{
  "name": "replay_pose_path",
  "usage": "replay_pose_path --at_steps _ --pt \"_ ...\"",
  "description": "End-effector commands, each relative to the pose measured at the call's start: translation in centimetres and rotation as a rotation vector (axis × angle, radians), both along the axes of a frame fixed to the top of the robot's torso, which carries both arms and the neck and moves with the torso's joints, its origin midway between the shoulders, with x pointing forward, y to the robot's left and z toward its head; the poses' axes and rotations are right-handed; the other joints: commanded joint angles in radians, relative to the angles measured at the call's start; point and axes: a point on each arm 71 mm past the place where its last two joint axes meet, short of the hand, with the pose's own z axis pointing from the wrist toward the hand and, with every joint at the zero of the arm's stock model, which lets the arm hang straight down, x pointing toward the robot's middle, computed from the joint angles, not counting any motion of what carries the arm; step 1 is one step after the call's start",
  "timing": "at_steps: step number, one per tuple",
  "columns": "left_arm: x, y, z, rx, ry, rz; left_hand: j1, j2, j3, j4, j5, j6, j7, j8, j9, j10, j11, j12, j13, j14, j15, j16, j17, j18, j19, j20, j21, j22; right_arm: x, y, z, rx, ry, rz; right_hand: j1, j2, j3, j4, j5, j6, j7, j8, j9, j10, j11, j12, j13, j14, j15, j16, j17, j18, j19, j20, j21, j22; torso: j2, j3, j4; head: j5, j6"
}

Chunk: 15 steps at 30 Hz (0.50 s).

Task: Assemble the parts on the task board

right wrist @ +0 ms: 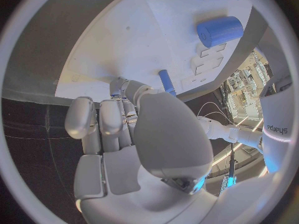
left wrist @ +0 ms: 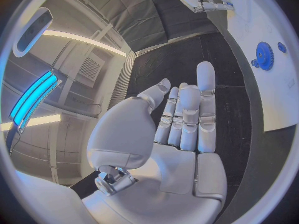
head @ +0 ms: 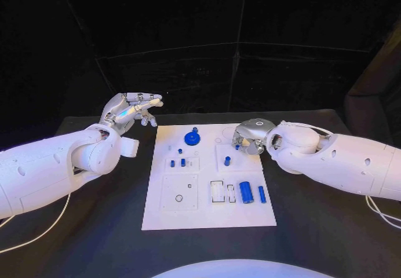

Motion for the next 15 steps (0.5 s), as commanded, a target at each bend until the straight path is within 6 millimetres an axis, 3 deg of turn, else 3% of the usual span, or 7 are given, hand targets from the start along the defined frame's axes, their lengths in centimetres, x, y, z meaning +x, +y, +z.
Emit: replay_pose_path --at_steps 1,15 --pt "0.02 -0.04 0.08 -0.011 0.001 -0.014 0.001 0.005 0.005 0.000 0.003 0.010 0.000 0.004 0.000 -0.003 -0.001 0.005 0.000 -0.007 -0.001 -0.004 -0.001 0.005 -0.006 0.001 -0.006 -0.002 -0.16 0.16 0.72 0.045 -0.059 0.008 -0.015 -0.003 0.008 0.000 -0.005 0.007 0.000 -0.001 0.002 0.002 0.003 -0.004 0.001 0.023 -0.007 0.002 -0.002 -0.011 0.007 0.000 0.007 0.003 0.000 -0.0003 0.0008 -0.003 0.001" --pt "0.08 0.11 0.05 -0.009 0.002 -0.011 0.002 0.005 0.005 -0.001 0.003 0.010 -0.001 0.005 0.000 -0.003 -0.001 0.006 0.000 -0.008 -0.001 -0.005 -0.003 0.005 -0.006 0.001 -0.007 -0.002 -0.92 -0.24 1.39 0.093 -0.076 0.002 -0.030 -0.008 0.010 -0.002 -0.010 0.009 -0.001 -0.002 0.002 0.002 0.003 -0.007 0.001 0.023 -0.007 0.004 -0.003 -0.013 0.010 0.001 0.012 0.009 0.001 0.0001 0.0009 -0.005 0.000"
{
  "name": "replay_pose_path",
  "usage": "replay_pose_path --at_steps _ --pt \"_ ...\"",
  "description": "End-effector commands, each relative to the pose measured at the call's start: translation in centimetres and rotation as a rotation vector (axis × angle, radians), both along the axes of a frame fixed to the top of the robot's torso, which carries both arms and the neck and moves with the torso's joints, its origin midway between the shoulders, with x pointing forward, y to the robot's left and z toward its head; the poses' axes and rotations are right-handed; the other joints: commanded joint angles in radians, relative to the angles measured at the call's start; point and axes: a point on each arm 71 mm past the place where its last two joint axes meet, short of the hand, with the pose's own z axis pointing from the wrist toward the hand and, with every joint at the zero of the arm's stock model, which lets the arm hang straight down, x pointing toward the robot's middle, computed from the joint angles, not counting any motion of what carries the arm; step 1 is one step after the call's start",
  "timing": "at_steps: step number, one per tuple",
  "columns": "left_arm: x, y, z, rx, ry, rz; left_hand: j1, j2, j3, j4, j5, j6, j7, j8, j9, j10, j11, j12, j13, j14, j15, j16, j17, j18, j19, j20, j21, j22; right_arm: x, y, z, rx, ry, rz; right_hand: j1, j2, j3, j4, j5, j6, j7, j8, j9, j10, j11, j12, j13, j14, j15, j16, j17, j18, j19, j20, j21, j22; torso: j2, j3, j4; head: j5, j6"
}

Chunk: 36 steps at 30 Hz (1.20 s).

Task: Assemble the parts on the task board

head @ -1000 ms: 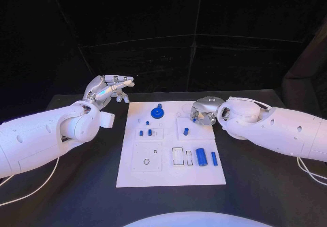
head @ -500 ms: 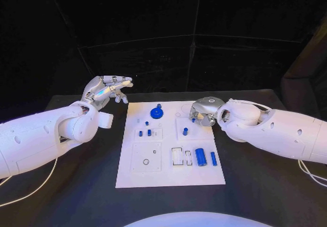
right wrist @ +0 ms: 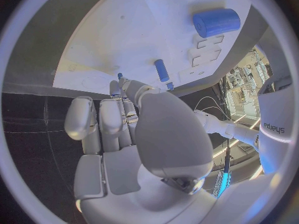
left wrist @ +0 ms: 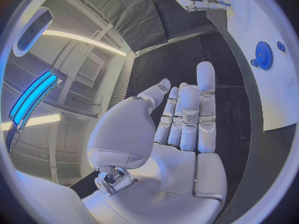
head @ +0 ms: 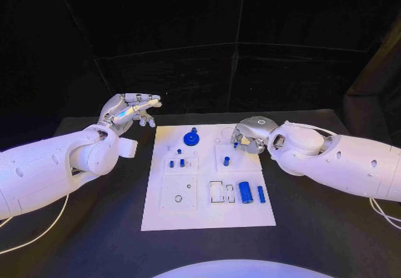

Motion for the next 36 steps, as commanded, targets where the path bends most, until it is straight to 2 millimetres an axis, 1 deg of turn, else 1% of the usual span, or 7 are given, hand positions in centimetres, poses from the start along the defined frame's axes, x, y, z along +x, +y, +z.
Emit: replay_pose_path --at_steps 1,10,19,25,28,32,36 --pt "0.0 0.0 0.1 -0.009 0.000 -0.010 0.002 0.005 0.005 -0.001 0.003 0.007 0.003 0.005 0.000 -0.003 -0.001 0.006 0.000 -0.008 -0.001 -0.005 -0.001 0.006 -0.006 0.001 -0.007 -0.001 -0.2 -0.1 0.5 0.037 -0.024 -0.006 -0.009 0.000 0.006 0.002 -0.003 0.009 -0.001 -0.002 0.001 0.001 0.004 -0.007 -0.001 0.023 -0.007 0.004 0.000 -0.013 0.007 -0.003 0.004 0.001 0.000 0.0001 0.0009 0.000 -0.001" --pt "0.1 0.2 0.1 -0.007 -0.001 -0.005 0.002 0.005 0.005 -0.001 0.003 0.007 0.003 0.005 0.000 -0.003 -0.001 0.006 0.000 -0.008 -0.001 -0.005 -0.001 0.006 -0.006 0.001 -0.007 -0.001 -2.2 0.9 1.8 0.111 -0.027 0.032 -0.013 -0.003 0.006 0.000 -0.003 0.009 -0.001 -0.002 0.001 0.000 0.004 -0.008 -0.001 0.024 -0.007 0.008 0.004 -0.016 0.015 -0.003 0.011 0.013 -0.001 -0.0003 0.0007 0.002 -0.002" --pt "0.1 0.2 0.1 -0.007 -0.001 -0.005 0.003 0.004 0.005 -0.003 0.002 0.007 0.003 0.006 0.001 -0.003 -0.001 0.006 0.000 -0.008 -0.001 -0.005 -0.001 0.006 -0.006 0.001 -0.008 -0.002 -4.0 4.5 2.9 0.186 -0.026 0.131 -0.017 -0.006 0.007 -0.002 -0.003 0.009 -0.001 -0.003 0.001 -0.001 0.004 -0.010 -0.001 0.025 -0.007 0.013 0.009 -0.018 0.021 -0.002 0.017 0.023 0.000 -0.0015 0.0022 0.016 0.000" --pt "0.2 -0.1 0.1 -0.009 -0.001 -0.010 0.003 0.004 0.005 -0.003 0.002 0.007 0.003 0.006 0.001 -0.003 -0.001 0.006 0.000 -0.008 -0.001 -0.005 -0.001 0.006 -0.006 0.001 -0.008 -0.002 -4.7 7.6 3.0 0.206 -0.008 0.207 -0.019 -0.007 0.007 -0.003 -0.002 0.008 0.000 -0.004 0.001 -0.002 0.005 -0.011 -0.001 0.026 -0.006 0.016 0.012 -0.019 0.025 -0.002 0.021 0.028 0.002 -0.0025 0.0003 0.046 -0.010" --pt "0.2 -0.2 0.1 -0.010 0.000 -0.014 0.003 0.004 0.005 -0.003 0.002 0.007 0.003 0.006 0.001 -0.003 -0.001 0.006 0.000 -0.008 -0.001 -0.005 -0.001 0.006 -0.006 0.001 -0.008 -0.002 -4.9 9.1 2.7 0.211 0.006 0.242 -0.023 -0.007 0.008 -0.004 -0.003 0.007 0.000 -0.005 0.000 -0.003 0.005 -0.012 -0.002 0.027 -0.006 0.018 0.013 -0.020 0.027 -0.002 0.023 0.032 0.001 -0.0003 0.0007 0.074 -0.020" --pt "0.2 -0.4 0.1 -0.011 0.000 -0.018 0.003 0.004 0.005 -0.003 0.002 0.007 0.003 0.006 0.001 -0.003 -0.001 0.006 0.000 -0.008 -0.001 -0.005 -0.001 0.006 -0.006 0.001 -0.008 -0.002 -5.3 10.5 1.6 0.211 0.031 0.272 -0.023 -0.007 0.008 -0.004 -0.002 0.006 0.001 -0.006 0.000 -0.004 0.006 -0.013 -0.002 0.027 -0.006 0.018 0.012 -0.020 0.027 -0.002 0.024 0.032 0.001 -0.0011 0.0019 0.104 -0.031" --pt "0.2 -0.5 0.0 -0.012 0.000 -0.021 0.004 0.004 0.005 -0.004 0.003 0.007 0.003 0.006 0.000 -0.004 -0.001 0.007 0.000 -0.009 -0.001 -0.006 -0.004 0.006 -0.006 0.001 -0.009 -0.002 -5.5 11.6 0.6 0.207 0.053 0.293 -0.023 -0.007 0.009 -0.005 -0.002 0.005 0.001 -0.006 0.000 -0.004 0.006 -0.013 -0.002 0.027 -0.006 0.019 0.013 -0.020 0.028 -0.002 0.024 0.033 0.000 0.0004 0.0013 0.124 -0.041"
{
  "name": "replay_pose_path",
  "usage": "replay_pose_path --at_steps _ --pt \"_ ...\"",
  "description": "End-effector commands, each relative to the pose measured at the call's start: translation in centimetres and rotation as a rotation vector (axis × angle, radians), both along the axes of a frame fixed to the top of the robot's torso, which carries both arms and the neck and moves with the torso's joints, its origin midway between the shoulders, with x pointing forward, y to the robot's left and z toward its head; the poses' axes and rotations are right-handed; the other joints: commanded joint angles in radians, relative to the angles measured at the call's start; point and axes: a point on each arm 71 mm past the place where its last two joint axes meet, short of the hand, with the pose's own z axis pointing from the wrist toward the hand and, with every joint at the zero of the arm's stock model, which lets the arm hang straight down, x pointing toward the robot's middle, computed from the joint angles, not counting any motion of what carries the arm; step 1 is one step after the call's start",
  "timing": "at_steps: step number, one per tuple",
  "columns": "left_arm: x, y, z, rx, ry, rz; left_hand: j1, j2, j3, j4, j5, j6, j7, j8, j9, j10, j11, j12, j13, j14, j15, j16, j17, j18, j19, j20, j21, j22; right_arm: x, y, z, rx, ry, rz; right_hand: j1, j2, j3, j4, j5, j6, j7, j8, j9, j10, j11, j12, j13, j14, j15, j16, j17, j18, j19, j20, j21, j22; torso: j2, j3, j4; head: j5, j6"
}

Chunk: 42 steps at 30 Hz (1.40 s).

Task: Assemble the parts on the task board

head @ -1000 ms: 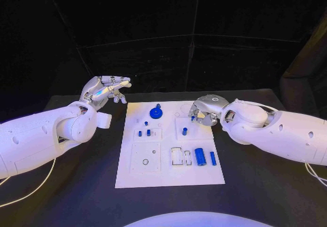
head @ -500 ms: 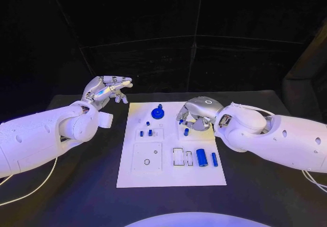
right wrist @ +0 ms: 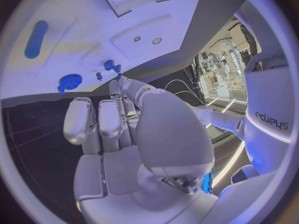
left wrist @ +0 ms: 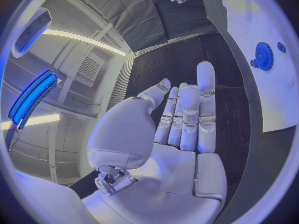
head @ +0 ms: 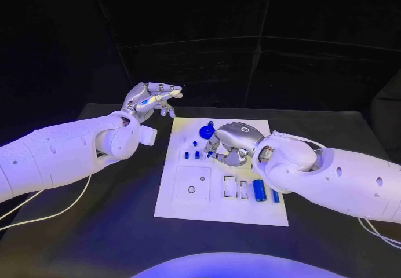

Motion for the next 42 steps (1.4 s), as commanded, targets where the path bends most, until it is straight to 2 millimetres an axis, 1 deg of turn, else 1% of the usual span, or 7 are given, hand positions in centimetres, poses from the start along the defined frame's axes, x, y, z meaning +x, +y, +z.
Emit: replay_pose_path --at_steps 1,4,6,13,20,22,42 --pt "0.0 -0.2 0.1 -0.011 -0.003 -0.015 0.004 0.004 0.002 -0.001 0.003 0.007 0.003 0.006 0.000 -0.004 -0.001 0.007 0.000 -0.009 -0.001 -0.006 -0.001 0.006 -0.006 0.001 -0.005 -0.001 -0.2 0.7 -0.7 -0.011 0.010 0.040 -0.007 0.000 0.006 -0.002 -0.002 0.002 0.005 -0.006 0.002 -0.004 0.006 -0.005 -0.001 0.027 -0.006 0.004 0.001 -0.020 0.006 -0.002 0.006 0.002 -0.001 0.0023 0.0007 0.019 -0.009" --pt "0.0 -0.2 0.1 -0.012 -0.003 -0.016 0.004 0.004 0.002 -0.001 0.003 0.007 0.003 0.006 0.000 -0.004 -0.001 0.007 0.000 -0.009 -0.001 -0.006 -0.001 0.006 -0.006 0.001 -0.005 -0.001 -0.3 1.3 -1.5 -0.019 0.024 0.054 -0.007 0.001 0.007 -0.003 -0.001 0.001 0.005 -0.006 0.002 -0.005 0.006 -0.006 -0.001 0.028 -0.006 0.005 0.001 -0.020 0.007 -0.002 0.007 0.004 0.000 0.0006 0.0001 0.030 -0.013" --pt "0.1 -0.3 0.1 -0.012 -0.003 -0.017 0.004 0.004 0.002 -0.001 0.003 0.007 0.003 0.006 0.000 -0.004 -0.001 0.007 0.000 -0.009 -0.001 -0.006 -0.001 0.006 -0.006 0.001 -0.005 -0.001 -0.4 1.6 -1.9 -0.023 0.031 0.060 -0.007 0.001 0.007 -0.003 -0.001 0.001 0.005 -0.006 0.002 -0.005 0.006 -0.006 -0.001 0.028 -0.006 0.005 0.001 -0.020 0.007 -0.002 0.007 0.004 0.000 0.0005 0.0002 0.032 -0.016" --pt "0.1 -0.5 0.1 -0.014 -0.002 -0.023 0.004 0.004 0.002 -0.001 0.003 0.007 0.003 0.006 0.000 -0.004 -0.001 0.007 0.000 -0.009 -0.001 -0.006 -0.001 0.006 -0.006 0.001 -0.005 -0.001 -0.7 2.1 -2.9 -0.043 0.054 0.077 -0.009 0.001 0.008 -0.004 0.000 0.001 0.006 -0.007 0.001 -0.005 0.006 -0.007 -0.001 0.028 -0.005 0.007 0.003 -0.021 0.008 -0.002 0.007 0.004 0.000 0.0014 -0.0005 0.038 -0.020" --pt "0.2 -0.6 0.1 -0.014 0.002 -0.027 0.004 0.004 0.002 -0.001 0.003 0.007 0.003 0.006 0.000 -0.004 -0.001 0.007 0.000 -0.009 -0.001 -0.006 -0.001 0.006 -0.006 0.001 -0.005 -0.001 -1.0 2.1 -3.8 -0.071 0.083 0.083 -0.012 0.002 0.008 -0.005 0.002 -0.001 0.006 -0.008 0.001 -0.007 0.007 -0.008 -0.001 0.028 -0.005 0.006 0.000 -0.020 0.006 -0.001 0.007 0.003 0.000 0.0002 0.0006 0.041 -0.027" --pt "0.2 -0.6 0.0 -0.013 0.002 -0.026 0.004 0.004 0.002 -0.001 0.003 0.007 0.003 0.006 0.000 -0.004 -0.001 0.007 0.000 -0.009 -0.001 -0.006 -0.001 0.006 -0.006 0.001 -0.005 -0.001 -1.1 2.0 -3.9 -0.074 0.087 0.084 -0.012 0.002 0.008 -0.005 0.002 -0.001 0.006 -0.008 0.001 -0.007 0.007 -0.008 -0.001 0.028 -0.005 0.006 0.000 -0.020 0.006 -0.001 0.007 0.003 -0.001 0.0010 -0.0005 0.045 -0.030" --pt "0.3 -0.5 -0.1 -0.009 0.009 -0.024 0.006 0.004 0.003 -0.002 0.003 0.007 0.003 0.007 0.000 -0.004 -0.001 0.007 0.000 -0.010 -0.001 -0.007 -0.003 0.006 -0.006 0.001 -0.006 -0.002 -1.6 1.9 -4.1 -0.084 0.101 0.093 -0.015 0.002 0.007 -0.005 0.003 -0.002 0.007 -0.009 0.001 -0.008 0.008 -0.009 -0.002 0.028 -0.004 0.006 -0.001 -0.020 0.006 -0.001 0.007 0.003 -0.001 0.0006 -0.0006 0.046 -0.032"
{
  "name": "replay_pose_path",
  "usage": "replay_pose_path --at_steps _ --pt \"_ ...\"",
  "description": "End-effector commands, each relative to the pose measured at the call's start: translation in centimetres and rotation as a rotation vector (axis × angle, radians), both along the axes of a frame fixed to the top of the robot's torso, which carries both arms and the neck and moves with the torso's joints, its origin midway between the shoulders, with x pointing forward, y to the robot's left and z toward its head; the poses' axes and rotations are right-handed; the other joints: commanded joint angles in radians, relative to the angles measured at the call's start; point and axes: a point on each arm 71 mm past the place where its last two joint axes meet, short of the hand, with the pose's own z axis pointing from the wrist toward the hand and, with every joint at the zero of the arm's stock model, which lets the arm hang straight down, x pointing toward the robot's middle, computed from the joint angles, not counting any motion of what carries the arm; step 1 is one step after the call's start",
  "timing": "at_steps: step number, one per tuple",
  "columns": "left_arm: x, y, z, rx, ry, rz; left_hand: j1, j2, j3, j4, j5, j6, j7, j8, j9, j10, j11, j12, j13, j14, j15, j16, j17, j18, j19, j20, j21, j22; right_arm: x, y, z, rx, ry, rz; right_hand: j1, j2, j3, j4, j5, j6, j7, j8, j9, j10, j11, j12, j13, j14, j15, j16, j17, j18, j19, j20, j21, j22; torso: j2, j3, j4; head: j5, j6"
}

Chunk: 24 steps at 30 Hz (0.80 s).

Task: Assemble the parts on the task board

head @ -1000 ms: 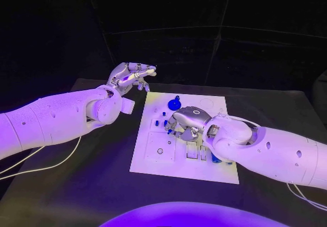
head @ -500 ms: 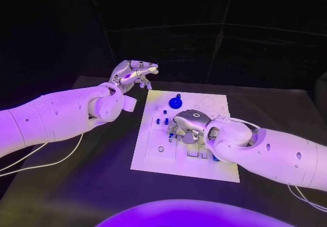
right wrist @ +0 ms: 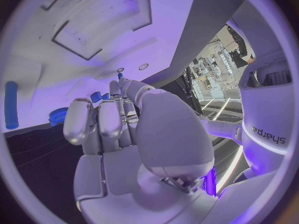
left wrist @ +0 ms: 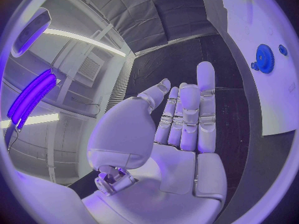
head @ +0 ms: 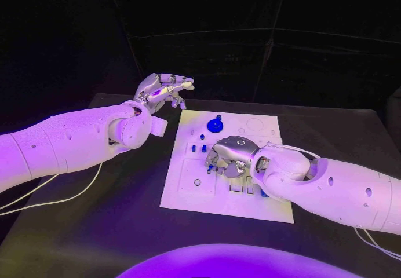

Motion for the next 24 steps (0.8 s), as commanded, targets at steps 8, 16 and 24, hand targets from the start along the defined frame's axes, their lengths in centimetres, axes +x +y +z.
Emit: replay_pose_path --at_steps 8,16,24 --pt "0.06 -0.16 0.07 -0.008 0.002 -0.013 0.006 0.003 0.002 -0.003 0.003 0.005 0.004 0.006 0.000 -0.005 -0.001 0.004 -0.001 -0.008 0.003 -0.004 -0.003 0.006 -0.006 0.001 -0.008 -0.002 -0.16 0.23 -0.05 -0.013 0.005 0.019 -0.012 -0.002 0.005 -0.003 0.003 0.000 0.008 -0.001 0.002 -0.004 0.004 -0.006 -0.002 0.028 -0.004 0.003 0.000 -0.020 0.006 -0.001 0.003 0.000 0.000 0.0006 -0.0001 0.001 -0.004" --pt "0.07 -0.13 0.06 -0.008 0.003 -0.013 0.006 0.003 0.002 -0.003 0.003 0.005 0.004 0.006 0.000 -0.005 -0.001 0.004 -0.001 -0.008 0.003 -0.004 -0.003 0.006 -0.006 0.001 -0.008 -0.002 -0.27 0.34 -0.16 -0.020 0.012 0.024 -0.013 -0.002 0.004 -0.003 0.004 0.000 0.008 -0.001 0.002 -0.004 0.004 -0.006 -0.002 0.028 -0.004 0.003 0.000 -0.020 0.007 -0.001 0.004 0.001 0.001 -0.0002 -0.0002 0.001 -0.006" --pt "0.07 -0.12 0.06 -0.008 0.003 -0.013 0.006 0.003 0.002 -0.003 0.003 0.005 0.004 0.006 0.000 -0.005 -0.001 0.004 -0.001 -0.008 0.003 -0.004 -0.003 0.006 -0.006 0.001 -0.008 -0.002 -0.13 0.31 -0.46 -0.039 0.019 0.020 -0.014 -0.002 0.004 -0.003 0.004 0.000 0.008 -0.001 0.002 -0.004 0.004 -0.006 -0.001 0.028 -0.004 0.003 0.000 -0.020 0.006 0.000 0.003 0.000 0.000 -0.0009 0.0006 0.002 -0.008"
